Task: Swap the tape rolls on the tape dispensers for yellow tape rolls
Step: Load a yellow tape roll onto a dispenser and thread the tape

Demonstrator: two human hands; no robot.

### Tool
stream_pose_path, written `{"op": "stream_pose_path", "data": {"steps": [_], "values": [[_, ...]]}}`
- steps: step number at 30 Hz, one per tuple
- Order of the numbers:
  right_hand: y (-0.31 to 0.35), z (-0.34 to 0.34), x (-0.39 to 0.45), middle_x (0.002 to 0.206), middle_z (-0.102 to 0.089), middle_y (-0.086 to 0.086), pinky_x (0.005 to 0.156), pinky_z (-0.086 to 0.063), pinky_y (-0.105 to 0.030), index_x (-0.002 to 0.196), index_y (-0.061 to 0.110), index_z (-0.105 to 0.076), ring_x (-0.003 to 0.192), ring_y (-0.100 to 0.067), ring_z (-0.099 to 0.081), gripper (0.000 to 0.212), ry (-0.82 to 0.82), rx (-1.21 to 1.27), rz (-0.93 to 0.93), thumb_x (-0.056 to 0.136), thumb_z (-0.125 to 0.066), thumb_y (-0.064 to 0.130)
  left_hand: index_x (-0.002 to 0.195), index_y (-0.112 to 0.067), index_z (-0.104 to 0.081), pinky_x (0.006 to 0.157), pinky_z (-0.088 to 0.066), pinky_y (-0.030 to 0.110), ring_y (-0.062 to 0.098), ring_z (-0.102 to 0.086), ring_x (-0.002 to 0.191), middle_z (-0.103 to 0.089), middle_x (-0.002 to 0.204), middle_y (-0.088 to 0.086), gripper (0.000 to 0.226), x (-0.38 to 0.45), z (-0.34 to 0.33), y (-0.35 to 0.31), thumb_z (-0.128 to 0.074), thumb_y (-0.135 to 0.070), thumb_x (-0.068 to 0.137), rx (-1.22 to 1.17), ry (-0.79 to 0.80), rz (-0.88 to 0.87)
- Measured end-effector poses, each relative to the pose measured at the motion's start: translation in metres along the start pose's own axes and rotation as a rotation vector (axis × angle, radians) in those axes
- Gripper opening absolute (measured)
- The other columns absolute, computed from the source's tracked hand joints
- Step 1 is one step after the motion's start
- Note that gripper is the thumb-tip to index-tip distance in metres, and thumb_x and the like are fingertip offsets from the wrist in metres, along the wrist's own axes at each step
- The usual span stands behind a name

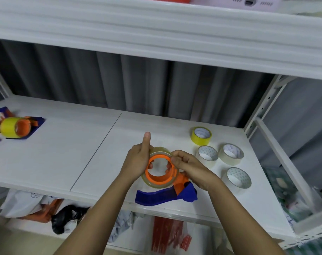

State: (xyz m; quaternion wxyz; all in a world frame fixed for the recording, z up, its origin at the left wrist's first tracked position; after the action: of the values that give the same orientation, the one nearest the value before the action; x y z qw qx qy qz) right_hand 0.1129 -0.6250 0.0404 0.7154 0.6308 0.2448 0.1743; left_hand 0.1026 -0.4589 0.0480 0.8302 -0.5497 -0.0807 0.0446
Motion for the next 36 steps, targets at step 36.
{"op": "stream_pose_path", "data": {"steps": [36], "values": [[-0.038, -0.007, 0.007, 0.060, -0.064, -0.005, 0.041, -0.041, -0.012, 0.080, 0.012, -0.064, 0.036, -0.006, -0.051, 0.033, -0.465, -0.018, -0.174, 0.099, -0.037, 0.006, 0.090, -0.017, -0.056, 0.077, -0.046, 0.040, 0.024, -0.056, 0.090, -0.060, 0.097, 0.009, 0.021, -0.005, -0.006, 0.036, -0.039, -0.027, 0.098, -0.450, 0.083, 0.181]]}}
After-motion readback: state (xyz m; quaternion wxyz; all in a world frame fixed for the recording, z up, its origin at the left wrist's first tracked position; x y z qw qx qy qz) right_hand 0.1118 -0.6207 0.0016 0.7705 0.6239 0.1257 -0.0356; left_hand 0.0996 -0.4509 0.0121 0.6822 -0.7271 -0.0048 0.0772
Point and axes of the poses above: each hand's wrist, its own x-axis towards the middle knuckle, its own z-axis out of the back of the hand, y = z × x, the point moved 4 cm from there along x, towards the middle knuckle
